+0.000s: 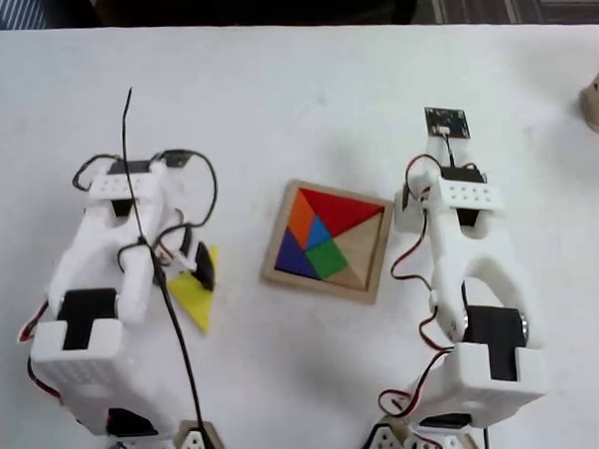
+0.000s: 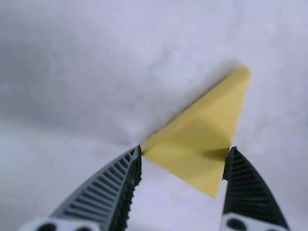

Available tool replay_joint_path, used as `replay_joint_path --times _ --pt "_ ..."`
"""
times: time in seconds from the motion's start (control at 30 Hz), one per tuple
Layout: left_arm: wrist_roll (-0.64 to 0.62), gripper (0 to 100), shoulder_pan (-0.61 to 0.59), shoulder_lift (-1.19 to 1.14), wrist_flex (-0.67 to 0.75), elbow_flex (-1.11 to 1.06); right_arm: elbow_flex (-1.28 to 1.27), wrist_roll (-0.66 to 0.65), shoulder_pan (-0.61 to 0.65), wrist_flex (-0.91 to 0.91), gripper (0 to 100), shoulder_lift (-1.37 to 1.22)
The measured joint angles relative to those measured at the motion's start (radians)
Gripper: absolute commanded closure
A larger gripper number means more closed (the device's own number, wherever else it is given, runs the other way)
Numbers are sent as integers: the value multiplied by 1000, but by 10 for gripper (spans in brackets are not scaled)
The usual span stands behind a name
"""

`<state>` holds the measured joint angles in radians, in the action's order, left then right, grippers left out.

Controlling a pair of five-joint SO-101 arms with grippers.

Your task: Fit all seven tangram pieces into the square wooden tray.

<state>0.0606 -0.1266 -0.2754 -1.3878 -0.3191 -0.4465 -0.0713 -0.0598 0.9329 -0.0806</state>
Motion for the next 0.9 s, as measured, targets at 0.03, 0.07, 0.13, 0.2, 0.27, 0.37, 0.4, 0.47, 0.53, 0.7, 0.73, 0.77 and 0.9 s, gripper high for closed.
replay_joint_path --times 0.03,0.07,0.13,0.2,0.27,0.37,0.4,0.47,0.53,0.7,0.73,0.77,0.9 --pt "-11 717 0 0 0 0 0 0 0 0 836 0" --pt "-21 717 0 0 0 0 0 0 0 0 836 0" --pt "-37 717 0 0 0 0 0 -2 0 0 836 0" --pt "-44 717 0 0 0 0 0 -18 0 0 836 0" --pt "-44 717 0 0 9 -11 0 -31 0 0 836 0" --pt "-44 717 0 2 51 -44 0 -37 0 0 836 0" --pt "-44 717 0 2 63 -55 0 -38 0 0 836 0" --pt "-44 716 0 3 75 -68 0 -40 0 0 836 0" --pt "-48 704 0 3 78 -71 0 -40 0 0 836 0" --pt "-49 613 0 3 101 -83 0 -43 0 0 836 0" --pt "-58 611 0 3 104 -86 0 -43 0 0 836 0" --pt "-75 613 0 3 106 -89 0 -43 0 0 836 0" --pt "-120 635 0 3 112 -94 0 -43 0 0 836 0"
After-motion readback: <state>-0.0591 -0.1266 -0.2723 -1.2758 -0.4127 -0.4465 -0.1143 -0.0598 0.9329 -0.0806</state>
